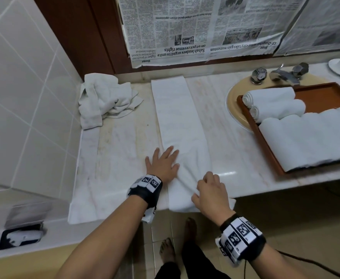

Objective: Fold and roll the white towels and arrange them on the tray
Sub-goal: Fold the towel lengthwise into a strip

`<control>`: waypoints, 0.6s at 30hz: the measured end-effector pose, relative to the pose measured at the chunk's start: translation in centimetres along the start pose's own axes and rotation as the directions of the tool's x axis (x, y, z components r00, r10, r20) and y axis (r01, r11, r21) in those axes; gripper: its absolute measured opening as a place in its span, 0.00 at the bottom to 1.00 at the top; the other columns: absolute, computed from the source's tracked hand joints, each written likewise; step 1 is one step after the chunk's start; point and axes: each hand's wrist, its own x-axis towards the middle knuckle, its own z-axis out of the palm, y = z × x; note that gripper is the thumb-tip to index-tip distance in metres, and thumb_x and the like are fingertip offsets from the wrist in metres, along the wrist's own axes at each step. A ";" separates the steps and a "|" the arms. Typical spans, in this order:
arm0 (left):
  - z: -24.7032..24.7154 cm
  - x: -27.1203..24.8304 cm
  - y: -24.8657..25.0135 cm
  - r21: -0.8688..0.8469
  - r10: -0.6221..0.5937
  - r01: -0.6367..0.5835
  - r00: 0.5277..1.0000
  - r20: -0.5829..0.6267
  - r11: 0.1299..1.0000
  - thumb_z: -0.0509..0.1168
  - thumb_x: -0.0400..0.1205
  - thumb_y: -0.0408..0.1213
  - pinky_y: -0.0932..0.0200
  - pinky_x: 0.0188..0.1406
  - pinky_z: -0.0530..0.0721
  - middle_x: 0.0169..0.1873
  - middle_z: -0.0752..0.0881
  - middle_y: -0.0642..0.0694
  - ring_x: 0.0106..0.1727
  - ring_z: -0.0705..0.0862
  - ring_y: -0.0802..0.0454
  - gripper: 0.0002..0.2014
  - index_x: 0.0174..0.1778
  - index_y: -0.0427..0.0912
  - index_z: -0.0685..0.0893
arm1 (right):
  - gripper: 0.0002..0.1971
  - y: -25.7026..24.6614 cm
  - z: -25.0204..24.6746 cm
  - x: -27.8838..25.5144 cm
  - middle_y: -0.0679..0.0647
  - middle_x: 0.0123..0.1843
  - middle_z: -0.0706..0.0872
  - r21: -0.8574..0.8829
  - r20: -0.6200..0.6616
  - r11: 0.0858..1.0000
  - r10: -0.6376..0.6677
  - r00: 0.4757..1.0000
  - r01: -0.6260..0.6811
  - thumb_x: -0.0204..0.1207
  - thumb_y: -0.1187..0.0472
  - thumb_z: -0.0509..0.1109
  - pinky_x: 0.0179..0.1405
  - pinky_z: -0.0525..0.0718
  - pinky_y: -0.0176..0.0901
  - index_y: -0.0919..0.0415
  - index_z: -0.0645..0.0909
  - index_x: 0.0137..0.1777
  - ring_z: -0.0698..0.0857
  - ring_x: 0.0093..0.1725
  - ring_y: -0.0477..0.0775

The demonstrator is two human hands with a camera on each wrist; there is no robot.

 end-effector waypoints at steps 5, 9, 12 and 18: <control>-0.4 -0.3 0.2 -0.030 -0.005 0.006 1.000 0.028 1.000 0.49 0.88 0.55 0.28 0.80 0.37 0.86 0.46 0.67 0.88 0.38 0.43 0.28 0.86 0.68 0.52 | 0.08 -2.9 -0.6 -2.5 0.51 0.52 0.81 0.091 0.058 0.994 -0.072 0.996 0.066 0.83 0.57 0.60 0.46 0.82 0.49 0.54 0.71 0.61 0.84 0.49 0.57; -0.5 0.0 -0.3 -0.031 0.006 -0.005 1.000 0.030 1.000 0.51 0.88 0.50 0.28 0.81 0.39 0.85 0.47 0.69 0.88 0.39 0.44 0.29 0.86 0.68 0.51 | 0.22 -5.0 1.6 -3.8 0.55 0.53 0.84 0.063 0.154 0.994 -0.095 0.983 0.086 0.82 0.64 0.63 0.40 0.73 0.48 0.54 0.63 0.74 0.85 0.49 0.61; -0.1 0.2 -0.6 -0.019 0.017 -0.017 1.000 0.000 1.000 0.53 0.87 0.47 0.28 0.82 0.41 0.85 0.47 0.70 0.88 0.41 0.45 0.31 0.85 0.69 0.51 | 0.28 -5.2 3.4 -4.9 0.58 0.57 0.85 0.046 0.249 0.995 -0.100 0.963 0.091 0.81 0.67 0.63 0.42 0.72 0.49 0.56 0.58 0.79 0.86 0.53 0.63; 0.7 0.2 -0.9 -0.096 0.038 -0.047 0.995 -0.092 0.994 0.56 0.88 0.47 0.30 0.81 0.40 0.85 0.51 0.68 0.88 0.42 0.47 0.28 0.85 0.66 0.58 | 0.18 -2.9 3.6 -6.3 0.54 0.54 0.84 0.187 0.385 0.971 -0.210 0.899 0.146 0.83 0.43 0.63 0.46 0.78 0.50 0.53 0.69 0.64 0.85 0.54 0.60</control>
